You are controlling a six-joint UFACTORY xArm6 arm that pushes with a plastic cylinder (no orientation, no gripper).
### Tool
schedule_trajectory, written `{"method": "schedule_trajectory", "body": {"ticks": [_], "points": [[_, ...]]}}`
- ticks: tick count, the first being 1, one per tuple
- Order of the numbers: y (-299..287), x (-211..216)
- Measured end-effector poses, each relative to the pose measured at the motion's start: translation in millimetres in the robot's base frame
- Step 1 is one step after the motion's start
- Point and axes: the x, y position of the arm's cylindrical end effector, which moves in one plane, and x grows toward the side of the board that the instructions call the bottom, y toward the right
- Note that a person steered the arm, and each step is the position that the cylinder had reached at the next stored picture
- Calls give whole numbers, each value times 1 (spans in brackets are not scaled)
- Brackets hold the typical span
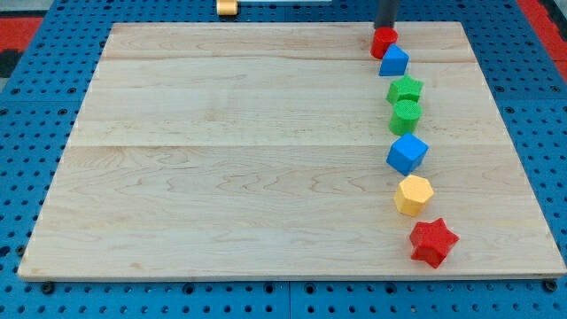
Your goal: Push blue triangle to the left
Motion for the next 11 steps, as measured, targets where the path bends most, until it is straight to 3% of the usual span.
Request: {"method": "schedule_trajectory", "body": {"ticks": [2,5,8,9,11], "points": [[43,18],[60,76],[57,80],[46,80],[-28,80]]}}
